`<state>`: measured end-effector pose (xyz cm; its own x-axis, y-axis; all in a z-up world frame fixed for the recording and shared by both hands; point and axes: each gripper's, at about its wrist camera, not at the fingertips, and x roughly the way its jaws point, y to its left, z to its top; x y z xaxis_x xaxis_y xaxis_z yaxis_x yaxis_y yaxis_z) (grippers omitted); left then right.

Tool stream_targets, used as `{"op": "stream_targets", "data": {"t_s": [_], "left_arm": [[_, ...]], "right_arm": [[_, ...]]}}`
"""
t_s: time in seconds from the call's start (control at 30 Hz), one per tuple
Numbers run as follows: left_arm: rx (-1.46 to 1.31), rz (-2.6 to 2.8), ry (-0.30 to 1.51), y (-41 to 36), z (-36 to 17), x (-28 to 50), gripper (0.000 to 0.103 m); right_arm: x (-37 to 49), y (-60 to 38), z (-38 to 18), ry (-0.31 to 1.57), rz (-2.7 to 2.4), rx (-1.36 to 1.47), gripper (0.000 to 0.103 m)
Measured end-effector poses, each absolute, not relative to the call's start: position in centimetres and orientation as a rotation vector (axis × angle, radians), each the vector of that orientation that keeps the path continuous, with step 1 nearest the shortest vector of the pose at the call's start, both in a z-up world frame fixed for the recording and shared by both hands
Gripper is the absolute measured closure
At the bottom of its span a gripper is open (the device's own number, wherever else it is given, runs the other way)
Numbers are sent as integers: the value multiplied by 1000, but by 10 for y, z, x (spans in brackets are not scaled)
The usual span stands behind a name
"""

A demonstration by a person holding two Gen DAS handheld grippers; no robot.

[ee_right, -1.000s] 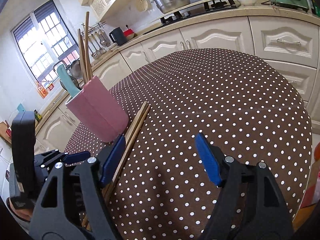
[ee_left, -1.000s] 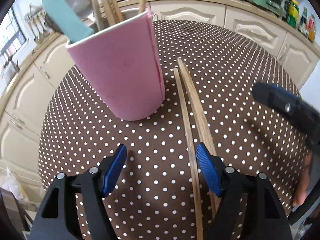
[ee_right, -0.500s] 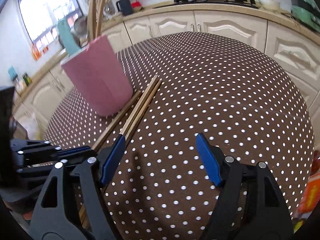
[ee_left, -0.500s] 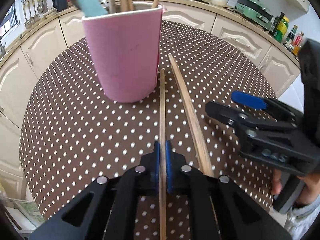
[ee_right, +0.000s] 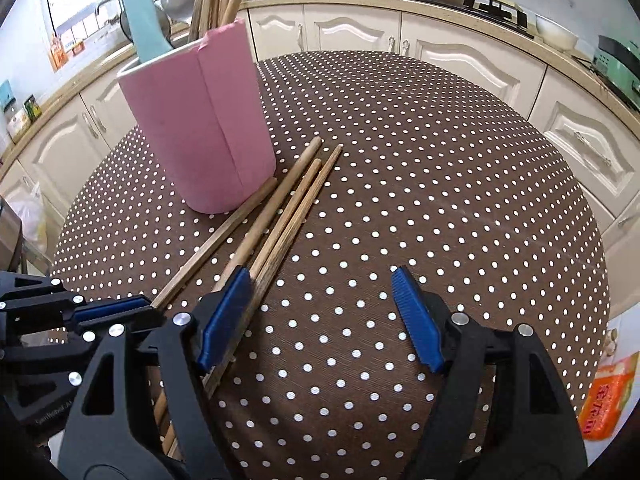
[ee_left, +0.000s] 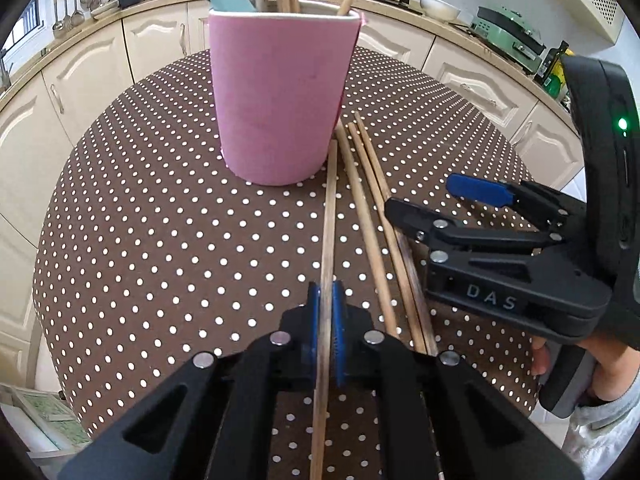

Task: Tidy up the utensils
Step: 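Grasp a wooden chopstick with the left tool while the right tool grasps another chopstick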

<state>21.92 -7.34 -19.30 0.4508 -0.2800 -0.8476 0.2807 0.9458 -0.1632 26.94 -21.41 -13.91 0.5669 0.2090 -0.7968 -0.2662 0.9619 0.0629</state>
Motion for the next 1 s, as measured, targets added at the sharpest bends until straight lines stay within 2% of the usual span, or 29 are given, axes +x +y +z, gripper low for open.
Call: {"op": "stream_targets", "data": {"t_s": [0.2,0.23,0.37,0.53,0.6,0.7,0.83,0.9,1.0], "left_arm": [[8,-345,1059,-82,-191,228,96],[9,-344,1061,-83,-191,230,96],[31,-330,1061,-89,-191,237,95],[79,-311,1076,-102,-190,256,95],[96,-302,1088,-108,-188,266,95],[135,-291,1103,-120,-187,280,89],[147,-300,1139,-132,-187,295,68],[166,-298,1143,-138,-187,302,67],[166,-302,1139,-143,-188,310,67]], "right_arm": [[281,-205,-135,970,275,-117,31],[286,-203,-137,998,271,-135,35],[294,-208,-136,1033,295,-160,40],[309,-220,-134,1095,328,-184,53],[323,-224,-133,1157,359,-176,53],[345,-227,-131,1237,367,-173,57],[364,-217,-129,1297,369,-226,57],[369,-214,-129,1308,367,-236,59],[376,-210,-131,1302,358,-234,69]]}}
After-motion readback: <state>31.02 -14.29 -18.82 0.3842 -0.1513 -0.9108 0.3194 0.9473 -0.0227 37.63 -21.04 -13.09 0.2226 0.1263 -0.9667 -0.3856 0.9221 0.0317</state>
